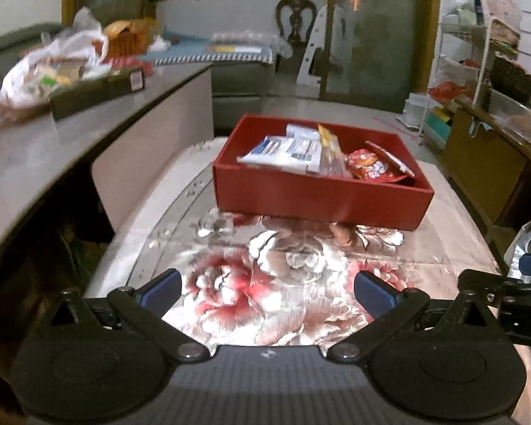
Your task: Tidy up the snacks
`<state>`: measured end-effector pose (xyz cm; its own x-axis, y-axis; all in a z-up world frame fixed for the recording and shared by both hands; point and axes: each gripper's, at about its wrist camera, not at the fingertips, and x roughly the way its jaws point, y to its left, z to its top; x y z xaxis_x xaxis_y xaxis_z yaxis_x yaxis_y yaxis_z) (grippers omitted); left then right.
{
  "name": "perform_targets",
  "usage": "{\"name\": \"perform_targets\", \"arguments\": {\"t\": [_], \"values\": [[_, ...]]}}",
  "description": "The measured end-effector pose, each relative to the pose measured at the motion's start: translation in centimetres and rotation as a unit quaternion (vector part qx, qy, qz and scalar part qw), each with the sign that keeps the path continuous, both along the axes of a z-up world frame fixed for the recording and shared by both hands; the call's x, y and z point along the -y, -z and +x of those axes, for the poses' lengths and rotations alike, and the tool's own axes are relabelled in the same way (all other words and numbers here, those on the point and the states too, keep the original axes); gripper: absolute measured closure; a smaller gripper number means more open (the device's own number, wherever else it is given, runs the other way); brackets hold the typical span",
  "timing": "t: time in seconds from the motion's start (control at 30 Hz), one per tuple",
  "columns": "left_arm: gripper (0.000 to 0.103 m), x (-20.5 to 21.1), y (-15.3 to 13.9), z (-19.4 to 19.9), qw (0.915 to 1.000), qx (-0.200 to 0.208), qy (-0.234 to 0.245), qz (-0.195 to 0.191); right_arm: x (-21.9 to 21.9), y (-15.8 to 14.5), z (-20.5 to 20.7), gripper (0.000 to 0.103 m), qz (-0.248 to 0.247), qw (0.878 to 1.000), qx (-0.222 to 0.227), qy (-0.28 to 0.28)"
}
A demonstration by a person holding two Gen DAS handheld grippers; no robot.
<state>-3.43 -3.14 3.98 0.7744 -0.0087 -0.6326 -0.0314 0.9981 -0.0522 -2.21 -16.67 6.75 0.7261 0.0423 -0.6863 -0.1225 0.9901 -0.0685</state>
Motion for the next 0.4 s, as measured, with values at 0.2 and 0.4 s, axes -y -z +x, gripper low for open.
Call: {"name": "perform_targets", "arguments": {"t": [0.2, 0.4], "values": [[0.003, 0.67, -0.24, -0.37, 0.9996, 0.013, 0.005, 0.025, 0.05, 0.0, 0.05, 0.012, 0.0, 1.0, 0.0, 0.0], [0.003, 0.83, -0.62, -0.67, 0.9986, 0.032, 0.002, 0.041, 0.05, 0.05, 0.08, 0.01, -0.002, 1.0, 0.001, 0.001]]}}
